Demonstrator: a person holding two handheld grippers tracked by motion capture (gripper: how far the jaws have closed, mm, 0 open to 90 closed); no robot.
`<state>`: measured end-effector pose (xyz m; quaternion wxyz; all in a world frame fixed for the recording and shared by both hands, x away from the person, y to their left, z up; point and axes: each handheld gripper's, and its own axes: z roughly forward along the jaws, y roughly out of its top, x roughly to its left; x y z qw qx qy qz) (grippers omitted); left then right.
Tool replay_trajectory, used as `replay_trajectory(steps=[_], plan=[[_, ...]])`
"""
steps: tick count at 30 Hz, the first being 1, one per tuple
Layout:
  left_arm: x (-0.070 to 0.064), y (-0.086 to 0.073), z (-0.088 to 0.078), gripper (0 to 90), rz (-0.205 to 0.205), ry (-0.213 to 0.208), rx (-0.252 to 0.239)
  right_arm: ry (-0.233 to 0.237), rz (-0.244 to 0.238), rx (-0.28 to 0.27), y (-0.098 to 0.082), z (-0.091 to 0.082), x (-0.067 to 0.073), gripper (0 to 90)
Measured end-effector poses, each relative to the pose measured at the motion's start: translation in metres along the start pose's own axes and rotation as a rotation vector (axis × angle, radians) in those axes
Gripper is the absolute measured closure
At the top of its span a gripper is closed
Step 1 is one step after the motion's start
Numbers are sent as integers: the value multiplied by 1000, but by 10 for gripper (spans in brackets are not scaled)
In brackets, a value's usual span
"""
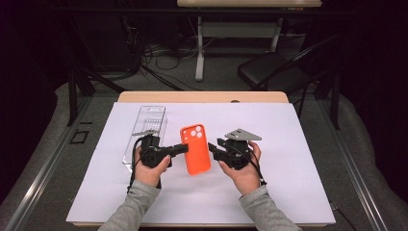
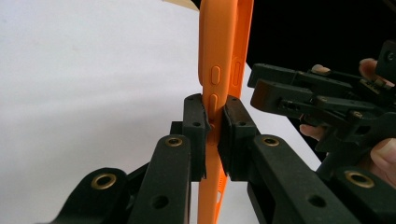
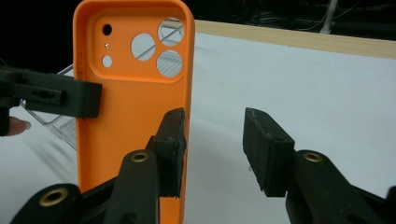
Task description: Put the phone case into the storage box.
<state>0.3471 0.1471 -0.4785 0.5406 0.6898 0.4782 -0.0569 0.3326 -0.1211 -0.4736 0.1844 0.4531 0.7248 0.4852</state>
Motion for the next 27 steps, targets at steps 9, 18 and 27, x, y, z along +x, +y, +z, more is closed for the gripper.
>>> replay_trajectory(steps=[9,18,27], plan=[[5,2,-6,818,-9,14,-22,10,-19,-7,0,1,0,510],[8,4,-12,818,-10,12,-33,51,-22,7,0,1,-2,481],[11,6,-20,818,-4,15,-49,104,-50,18,1,-1,-5,530]])
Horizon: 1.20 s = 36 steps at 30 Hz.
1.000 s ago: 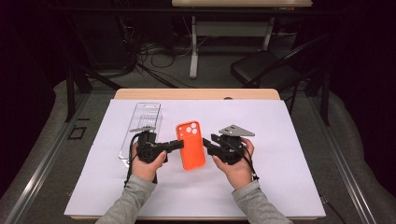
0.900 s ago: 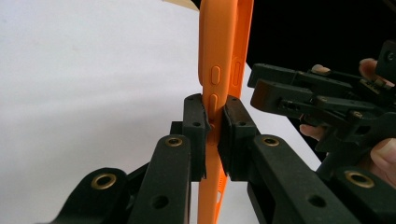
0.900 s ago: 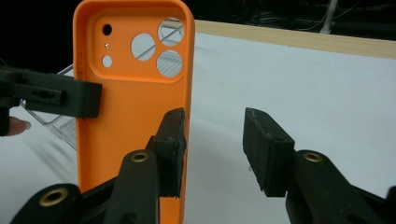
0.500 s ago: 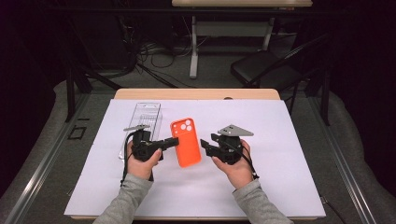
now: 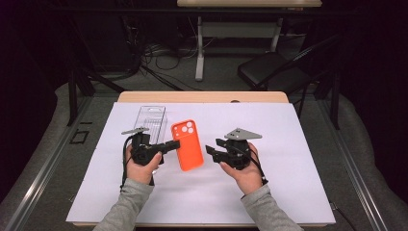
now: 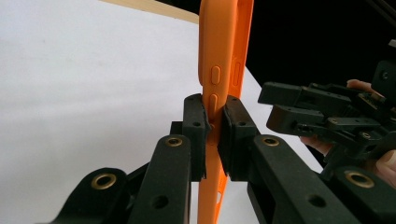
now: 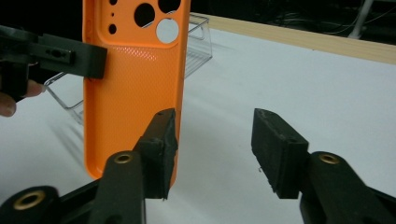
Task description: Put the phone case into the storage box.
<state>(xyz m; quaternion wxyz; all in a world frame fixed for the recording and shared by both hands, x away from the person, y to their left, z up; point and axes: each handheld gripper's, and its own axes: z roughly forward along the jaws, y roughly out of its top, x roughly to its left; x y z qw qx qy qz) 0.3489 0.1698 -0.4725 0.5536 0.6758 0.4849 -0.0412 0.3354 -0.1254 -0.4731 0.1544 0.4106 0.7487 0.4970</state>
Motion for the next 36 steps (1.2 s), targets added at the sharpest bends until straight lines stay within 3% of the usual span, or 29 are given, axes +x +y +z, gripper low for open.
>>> replay_trajectory(steps=[6,10,15,17,29,36], plan=[[1,2,-6,818,2,-5,-16,11,-19,-21,1,-3,-1,555],[2,3,-8,818,0,-9,-21,46,-9,-15,3,-6,-3,552],[3,4,-11,818,6,-14,-24,88,-26,-36,5,-10,-5,483],[3,4,-11,818,6,-15,-25,74,-60,-52,5,-11,-6,455],[1,5,-13,818,26,-30,-17,68,-89,-21,5,-12,-9,417],[-2,5,-13,818,34,-42,-16,110,-22,34,6,-11,-15,356]])
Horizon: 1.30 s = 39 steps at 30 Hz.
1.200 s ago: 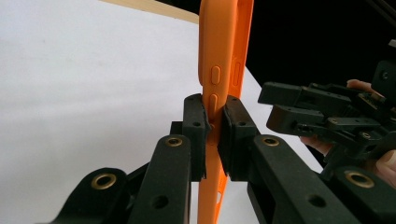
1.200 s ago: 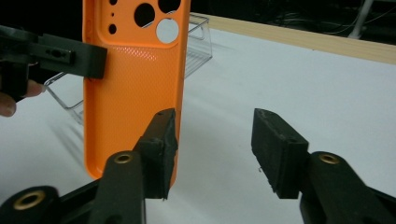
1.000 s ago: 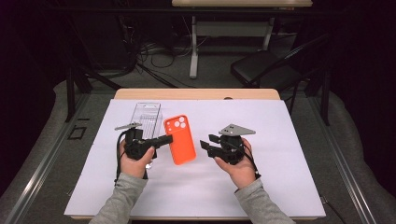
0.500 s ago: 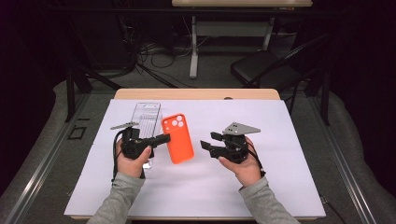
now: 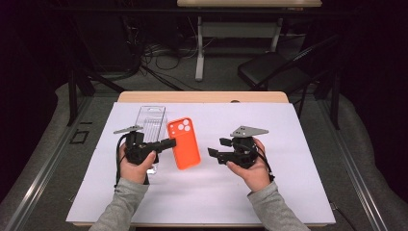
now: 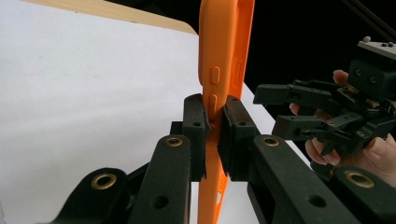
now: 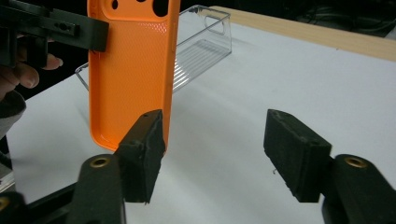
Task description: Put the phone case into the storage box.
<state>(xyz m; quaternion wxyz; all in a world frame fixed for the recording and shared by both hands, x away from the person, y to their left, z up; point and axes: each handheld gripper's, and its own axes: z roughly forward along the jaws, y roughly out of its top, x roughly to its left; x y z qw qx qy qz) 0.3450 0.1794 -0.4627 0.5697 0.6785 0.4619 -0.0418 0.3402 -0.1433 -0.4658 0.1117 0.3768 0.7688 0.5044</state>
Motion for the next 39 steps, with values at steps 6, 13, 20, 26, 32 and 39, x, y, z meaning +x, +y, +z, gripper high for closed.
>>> replay_trajectory(steps=[6,13,20,26,32,39], plan=[[-3,-1,2,818,7,-8,6,15,13,2,-1,-1,-2,301],[-5,-2,3,819,18,-12,13,36,1,-8,0,-3,-1,348],[-8,-3,6,819,30,-21,24,77,2,-20,0,-4,-3,418],[-11,-6,11,818,40,-32,42,98,9,4,-1,-2,-2,437],[-16,-9,15,818,59,-47,56,125,14,-9,-2,-2,-1,456],[-17,-12,19,819,69,-59,73,129,16,-20,-2,-2,0,465]])
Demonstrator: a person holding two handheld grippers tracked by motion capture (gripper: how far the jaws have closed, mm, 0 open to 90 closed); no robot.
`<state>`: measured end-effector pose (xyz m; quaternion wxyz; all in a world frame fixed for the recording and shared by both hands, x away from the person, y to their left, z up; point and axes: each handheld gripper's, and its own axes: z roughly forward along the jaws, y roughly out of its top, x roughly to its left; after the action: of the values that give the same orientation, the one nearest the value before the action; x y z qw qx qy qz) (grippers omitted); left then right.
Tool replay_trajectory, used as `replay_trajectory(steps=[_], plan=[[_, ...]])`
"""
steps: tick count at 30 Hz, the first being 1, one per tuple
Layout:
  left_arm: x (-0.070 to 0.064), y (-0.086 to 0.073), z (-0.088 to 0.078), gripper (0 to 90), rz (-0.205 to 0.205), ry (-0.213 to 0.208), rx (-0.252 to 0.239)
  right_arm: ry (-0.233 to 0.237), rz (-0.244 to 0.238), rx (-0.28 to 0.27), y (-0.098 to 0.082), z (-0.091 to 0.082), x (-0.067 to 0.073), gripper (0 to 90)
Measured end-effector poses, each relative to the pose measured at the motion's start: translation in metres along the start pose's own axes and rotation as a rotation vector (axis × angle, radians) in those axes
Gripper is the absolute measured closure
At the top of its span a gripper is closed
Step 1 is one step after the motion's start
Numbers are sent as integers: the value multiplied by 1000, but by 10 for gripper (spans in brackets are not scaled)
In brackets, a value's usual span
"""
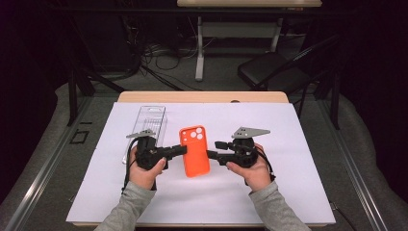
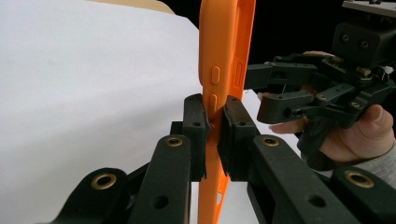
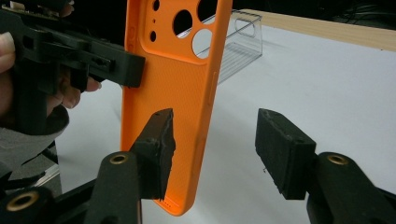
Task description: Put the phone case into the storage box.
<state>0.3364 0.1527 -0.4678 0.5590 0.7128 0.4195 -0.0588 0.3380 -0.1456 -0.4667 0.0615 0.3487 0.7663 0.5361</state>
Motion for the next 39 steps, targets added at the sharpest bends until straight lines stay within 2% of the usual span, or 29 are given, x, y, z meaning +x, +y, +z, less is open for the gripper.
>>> replay_trajectory(steps=[2,5,9,15,22,39], plan=[[0,-1,1,819,-5,-5,2,-3,9,-3,0,-1,-1,478],[0,-1,2,819,-4,-7,5,36,32,7,0,0,-2,521],[-1,-2,4,819,-2,-11,11,57,60,38,-2,2,-2,559],[-4,-3,6,819,0,-20,15,89,94,35,-5,6,-2,611],[-5,-6,10,819,3,-21,31,86,119,27,-5,5,-5,644],[-7,-9,15,819,12,-26,46,73,135,32,-6,4,-7,722]])
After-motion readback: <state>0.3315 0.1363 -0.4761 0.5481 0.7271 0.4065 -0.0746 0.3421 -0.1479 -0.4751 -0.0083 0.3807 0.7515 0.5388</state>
